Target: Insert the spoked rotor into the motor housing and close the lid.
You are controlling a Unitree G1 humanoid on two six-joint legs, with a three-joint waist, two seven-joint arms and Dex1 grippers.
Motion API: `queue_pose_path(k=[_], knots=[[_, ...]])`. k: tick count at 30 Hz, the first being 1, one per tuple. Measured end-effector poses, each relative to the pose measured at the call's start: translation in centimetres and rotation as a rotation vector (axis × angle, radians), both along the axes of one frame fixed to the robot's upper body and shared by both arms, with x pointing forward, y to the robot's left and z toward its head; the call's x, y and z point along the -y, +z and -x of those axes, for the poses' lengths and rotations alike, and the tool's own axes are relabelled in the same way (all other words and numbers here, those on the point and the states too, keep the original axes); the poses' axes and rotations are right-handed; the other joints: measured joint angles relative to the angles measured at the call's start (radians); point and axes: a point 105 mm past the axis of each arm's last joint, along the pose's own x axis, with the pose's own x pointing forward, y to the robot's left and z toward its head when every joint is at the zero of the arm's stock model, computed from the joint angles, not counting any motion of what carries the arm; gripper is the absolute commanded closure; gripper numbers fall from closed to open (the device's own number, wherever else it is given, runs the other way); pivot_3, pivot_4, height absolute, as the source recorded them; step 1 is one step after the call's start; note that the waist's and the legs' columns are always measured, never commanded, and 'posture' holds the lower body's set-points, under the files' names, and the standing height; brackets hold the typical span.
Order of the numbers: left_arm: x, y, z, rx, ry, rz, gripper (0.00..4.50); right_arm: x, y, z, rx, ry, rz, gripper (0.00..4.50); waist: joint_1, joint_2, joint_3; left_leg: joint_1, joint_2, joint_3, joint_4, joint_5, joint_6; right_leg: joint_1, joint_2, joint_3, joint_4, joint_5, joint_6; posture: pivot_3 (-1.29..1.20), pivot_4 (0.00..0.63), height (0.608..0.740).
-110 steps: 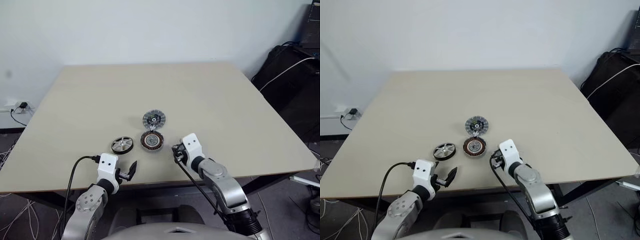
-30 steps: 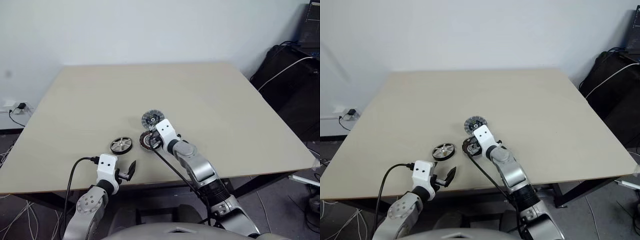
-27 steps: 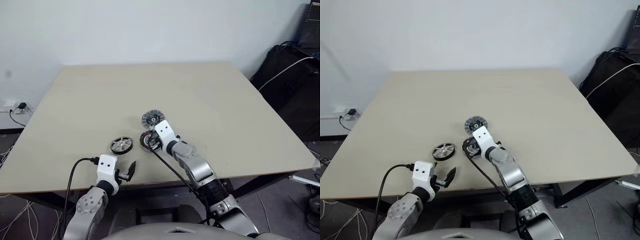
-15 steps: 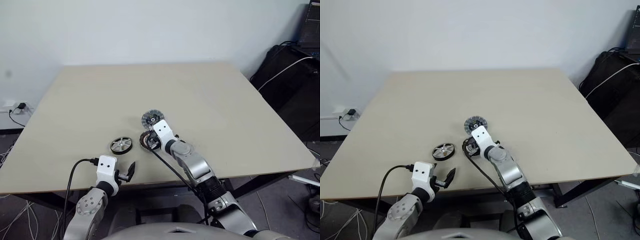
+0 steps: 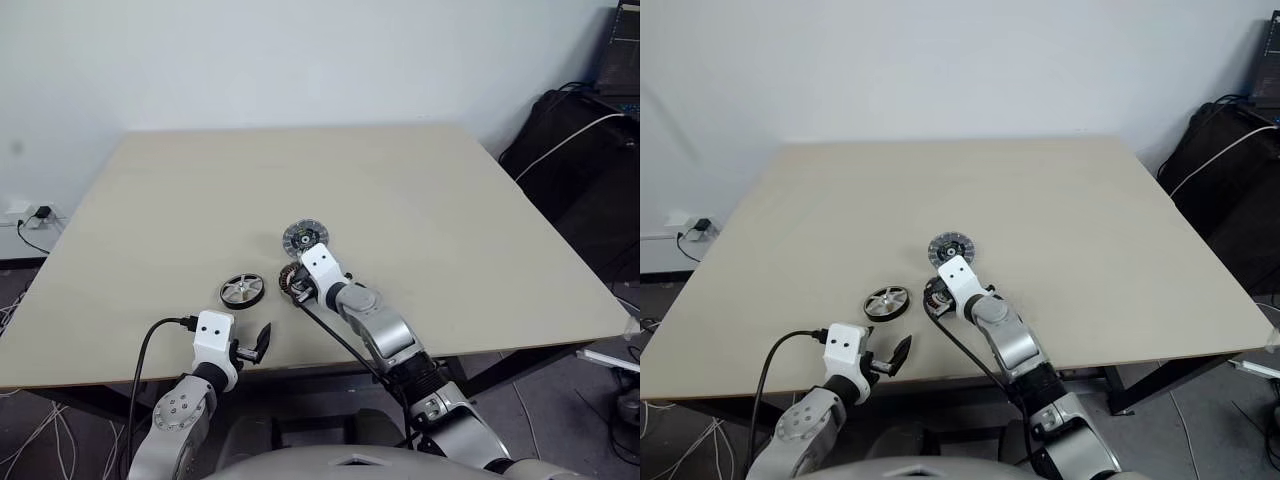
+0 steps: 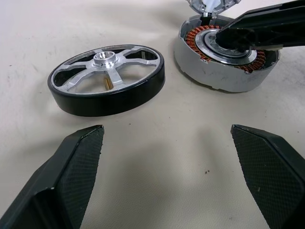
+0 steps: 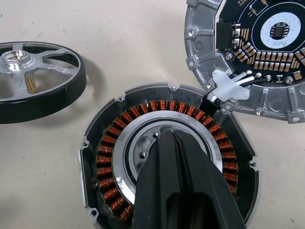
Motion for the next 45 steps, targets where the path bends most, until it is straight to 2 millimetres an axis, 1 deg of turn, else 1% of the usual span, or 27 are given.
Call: queue_pose_path(k=[8, 13, 15, 19, 21, 27, 32, 38, 45], knots=[[0.0, 0.0, 0.1, 0.000, 0.001, 0.000, 0.00, -0.4, -0.1, -0.5, 0.005, 0.005, 0.005, 4.48, -0.001, 0.000, 0.000, 0.000, 0.000, 0.000, 0.000, 0.000, 0.000, 0.000, 0.000, 0.000, 0.000, 0.000, 0.000, 0.00, 0.000, 0.740], [0.0, 0.1, 0.0, 0.010, 0.003, 0.001, 0.00, -0.2, -0.1, -0.6, 0.001, 0.002, -0.006, 4.48, -0.001, 0.000, 0.000, 0.000, 0.001, 0.000, 0.000, 0.000, 0.000, 0.000, 0.000, 0.000, 0.001, 0.000, 0.000, 0.00, 0.000, 0.740], [-0.1, 0.3, 0.0, 0.024, 0.012, -0.002, 0.00, -0.2, 0.4, -0.6, 0.008, 0.004, -0.029, 4.48, 0.000, 0.000, 0.000, 0.000, 0.001, 0.000, 0.000, 0.000, 0.000, 0.000, 0.000, 0.000, 0.000, 0.000, 0.000, 0.00, 0.000, 0.740], [-0.3, 0.6, -0.3, 0.051, 0.032, -0.007, 0.00, -0.3, 2.3, -0.6, 0.056, 0.012, -0.093, 4.48, 0.000, 0.000, 0.000, 0.000, 0.001, 0.000, 0.000, 0.000, 0.000, 0.000, 0.000, 0.000, 0.000, 0.000, -0.001, 0.00, 0.000, 0.740], [-0.3, 0.7, -0.3, 0.054, 0.033, -0.008, 0.00, -0.2, 2.8, -0.7, 0.071, 0.010, -0.104, 4.48, 0.000, 0.000, 0.000, 0.000, 0.001, 0.000, 0.000, 0.000, 0.000, 0.000, 0.000, 0.000, 0.000, 0.000, -0.001, 0.00, 0.000, 0.740], [-0.3, 1.0, -0.6, 0.072, 0.043, -0.003, 0.00, -0.2, 1.8, -0.5, 0.039, 0.009, -0.084, 4.48, 0.000, 0.000, 0.000, 0.000, 0.001, 0.000, 0.000, 0.000, -0.001, 0.000, 0.001, 0.000, 0.001, 0.000, -0.001, 0.00, 0.000, 0.740], [-0.9, 1.0, -0.7, 0.075, 0.069, -0.014, 0.00, 0.4, -0.1, -0.1, -0.007, 0.002, -0.031, 4.48, 0.000, 0.000, 0.000, 0.000, 0.001, 0.001, 0.000, 0.000, -0.001, 0.000, 0.001, 0.000, 0.000, 0.000, -0.001, 0.00, 0.000, 0.740], [-1.0, 1.0, -0.6, 0.073, 0.073, -0.016, 0.00, 1.1, -0.4, 0.0, -0.006, -0.006, -0.018, 4.48, 0.001, -0.001, -0.002, 0.001, 0.001, 0.001, 0.000, 0.000, -0.001, 0.001, 0.001, 0.000, 0.000, -0.001, 0.000, 0.00, 0.000, 0.740], [-0.9, 1.1, -0.8, 0.080, 0.069, -0.015, 0.00, 1.9, -0.2, 0.1, 0.004, -0.026, -0.025, 4.48, 0.000, -0.001, -0.002, 0.001, 0.002, 0.001, 0.000, 0.000, -0.001, 0.001, 0.001, 0.000, 0.000, -0.001, 0.001, 0.00, 0.000, 0.740]])
